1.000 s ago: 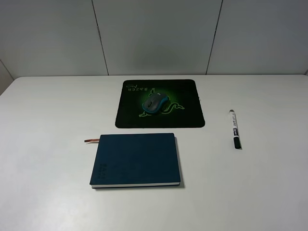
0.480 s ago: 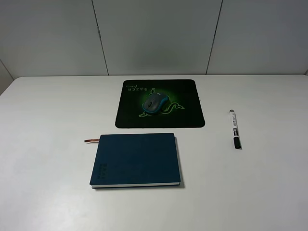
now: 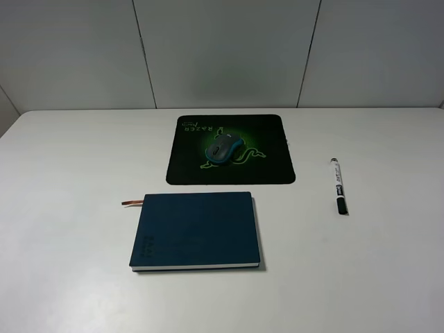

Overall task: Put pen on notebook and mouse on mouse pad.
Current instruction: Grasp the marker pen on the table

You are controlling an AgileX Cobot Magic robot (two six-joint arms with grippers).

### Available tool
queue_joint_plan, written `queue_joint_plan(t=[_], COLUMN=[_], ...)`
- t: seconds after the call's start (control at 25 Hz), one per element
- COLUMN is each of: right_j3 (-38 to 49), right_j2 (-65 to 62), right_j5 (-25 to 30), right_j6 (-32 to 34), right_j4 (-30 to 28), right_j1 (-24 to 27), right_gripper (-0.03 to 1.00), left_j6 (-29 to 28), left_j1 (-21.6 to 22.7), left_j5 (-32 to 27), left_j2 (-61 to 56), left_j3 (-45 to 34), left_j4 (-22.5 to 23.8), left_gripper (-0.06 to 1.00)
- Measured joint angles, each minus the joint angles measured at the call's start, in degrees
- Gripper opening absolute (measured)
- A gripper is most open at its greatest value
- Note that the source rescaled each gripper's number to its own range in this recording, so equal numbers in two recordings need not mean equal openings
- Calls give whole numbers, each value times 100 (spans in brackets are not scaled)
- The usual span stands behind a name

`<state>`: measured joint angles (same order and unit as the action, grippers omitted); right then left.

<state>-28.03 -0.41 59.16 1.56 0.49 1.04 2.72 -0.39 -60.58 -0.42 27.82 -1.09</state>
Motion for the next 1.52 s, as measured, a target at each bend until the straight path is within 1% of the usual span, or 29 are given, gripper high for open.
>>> queue_joint_plan(t=[1.16, 1.28, 1.52], right_j3=[-78, -417, -1340], right_j2=[33, 432, 2000], right_j5=[0, 0, 0], right_j6=[0, 0, 0], right_j4=[52, 77, 88], right_j1=[0, 0, 0], right_gripper=[100, 100, 100], left_j6=[0, 1, 1], left_j1=[0, 0, 0], left_j5=[0, 0, 0], left_j2=[0, 0, 0], left_j3=[0, 0, 0], left_j4=[0, 0, 0], left_gripper=[100, 100, 100])
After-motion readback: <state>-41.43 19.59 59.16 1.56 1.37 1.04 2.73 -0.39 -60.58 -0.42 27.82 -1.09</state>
